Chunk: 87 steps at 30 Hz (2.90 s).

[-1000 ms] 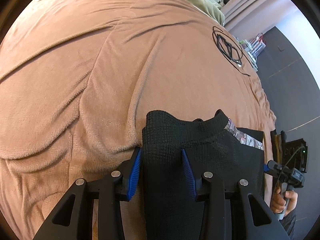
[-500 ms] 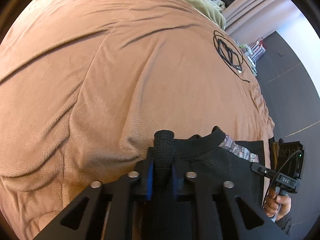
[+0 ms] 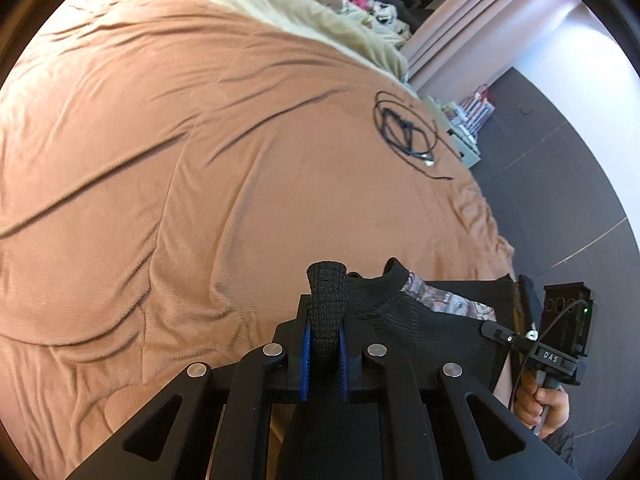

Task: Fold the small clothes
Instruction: 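Lift the folded black stack with both grippers and carry it off the bed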

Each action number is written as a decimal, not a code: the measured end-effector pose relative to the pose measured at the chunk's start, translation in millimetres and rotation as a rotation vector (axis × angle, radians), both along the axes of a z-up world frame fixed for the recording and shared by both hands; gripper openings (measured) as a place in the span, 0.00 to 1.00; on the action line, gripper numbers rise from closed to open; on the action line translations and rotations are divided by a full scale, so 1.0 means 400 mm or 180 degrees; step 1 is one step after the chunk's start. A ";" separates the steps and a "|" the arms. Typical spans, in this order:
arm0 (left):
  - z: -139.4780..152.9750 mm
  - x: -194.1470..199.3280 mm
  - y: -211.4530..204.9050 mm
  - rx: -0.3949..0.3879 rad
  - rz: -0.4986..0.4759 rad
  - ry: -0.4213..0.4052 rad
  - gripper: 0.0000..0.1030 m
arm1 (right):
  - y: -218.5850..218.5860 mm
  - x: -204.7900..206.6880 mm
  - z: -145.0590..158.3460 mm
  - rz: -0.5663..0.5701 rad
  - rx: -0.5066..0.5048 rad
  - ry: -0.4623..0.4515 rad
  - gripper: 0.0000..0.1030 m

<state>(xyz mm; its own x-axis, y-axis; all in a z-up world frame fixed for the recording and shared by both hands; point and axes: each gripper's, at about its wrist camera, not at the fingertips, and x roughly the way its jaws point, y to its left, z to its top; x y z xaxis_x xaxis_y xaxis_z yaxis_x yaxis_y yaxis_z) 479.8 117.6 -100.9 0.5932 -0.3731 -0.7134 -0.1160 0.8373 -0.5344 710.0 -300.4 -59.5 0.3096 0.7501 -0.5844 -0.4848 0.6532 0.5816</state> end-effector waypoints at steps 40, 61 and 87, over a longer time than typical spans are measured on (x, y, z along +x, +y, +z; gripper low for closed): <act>0.656 -0.207 -0.502 -0.0188 -0.1114 -0.1441 0.10 | -0.659 -0.646 0.403 -0.0658 0.0552 -0.1468 0.08; 0.735 -0.144 -1.107 -0.0375 -0.2371 -0.1503 0.10 | -1.005 -0.956 0.447 -0.1516 0.0311 -0.1762 0.08; 0.373 0.231 -1.270 -0.0475 -0.2401 -0.0734 0.10 | -0.804 -0.820 0.267 -0.1962 0.0204 -0.1143 0.08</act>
